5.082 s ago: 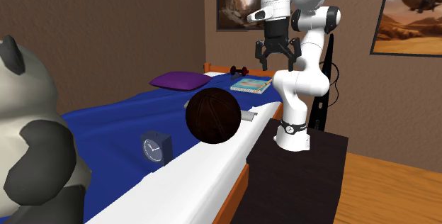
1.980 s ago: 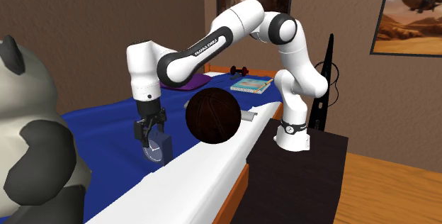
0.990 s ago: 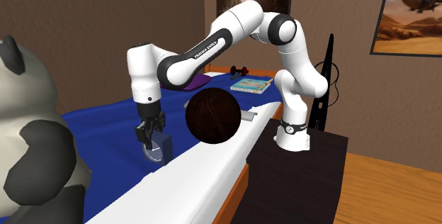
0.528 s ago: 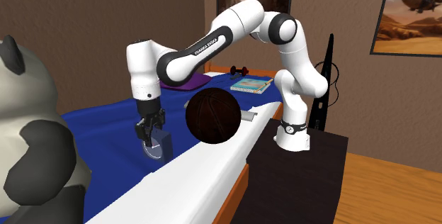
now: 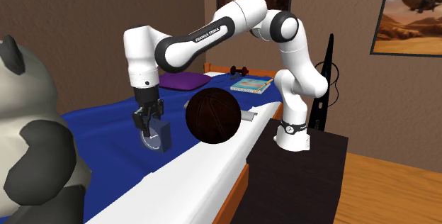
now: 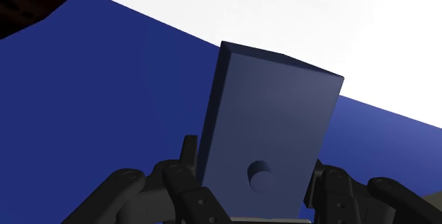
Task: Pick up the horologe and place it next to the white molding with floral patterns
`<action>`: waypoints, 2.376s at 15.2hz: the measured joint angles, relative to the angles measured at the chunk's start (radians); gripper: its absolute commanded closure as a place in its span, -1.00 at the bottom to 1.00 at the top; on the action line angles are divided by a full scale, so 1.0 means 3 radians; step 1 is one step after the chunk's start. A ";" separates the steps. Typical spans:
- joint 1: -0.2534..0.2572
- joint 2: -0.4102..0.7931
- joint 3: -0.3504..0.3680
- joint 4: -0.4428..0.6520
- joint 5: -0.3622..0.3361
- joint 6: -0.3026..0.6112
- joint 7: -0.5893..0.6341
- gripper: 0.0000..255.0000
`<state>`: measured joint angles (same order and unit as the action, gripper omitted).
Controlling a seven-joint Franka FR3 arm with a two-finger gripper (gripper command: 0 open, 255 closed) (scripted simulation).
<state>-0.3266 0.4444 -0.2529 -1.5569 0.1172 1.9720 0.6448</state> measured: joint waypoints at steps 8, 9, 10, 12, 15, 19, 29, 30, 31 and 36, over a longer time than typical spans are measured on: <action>-0.0004 -0.0097 -0.0017 0.0224 -0.0031 -0.0318 0.0015 1.00; -0.0004 -0.0102 -0.0018 0.0261 -0.0033 -0.0360 0.0019 1.00; -0.0003 -0.0109 -0.0018 0.0294 -0.0036 -0.0400 0.0023 1.00; -0.0006 -0.0122 -0.0021 0.0363 -0.0040 -0.0481 0.0026 1.00; -0.0014 -0.0128 -0.0025 0.0493 -0.0044 -0.0616 0.0029 1.00; -0.0017 -0.0132 -0.0026 0.0670 -0.0048 -0.0796 0.0043 1.00; -0.0098 -0.0674 -0.0134 0.0094 -0.0162 -0.0753 -0.0166 1.00; -0.0112 -0.0791 -0.0156 -0.0054 -0.0192 -0.0720 -0.0203 1.00; -0.0130 -0.0879 -0.0177 -0.0172 -0.0213 -0.0686 -0.0244 1.00; -0.0222 -0.1364 -0.0285 -0.0741 -0.0358 -0.0561 -0.0432 1.00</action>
<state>-0.3932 0.0352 -0.3384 -1.7792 0.0099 1.8038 0.5151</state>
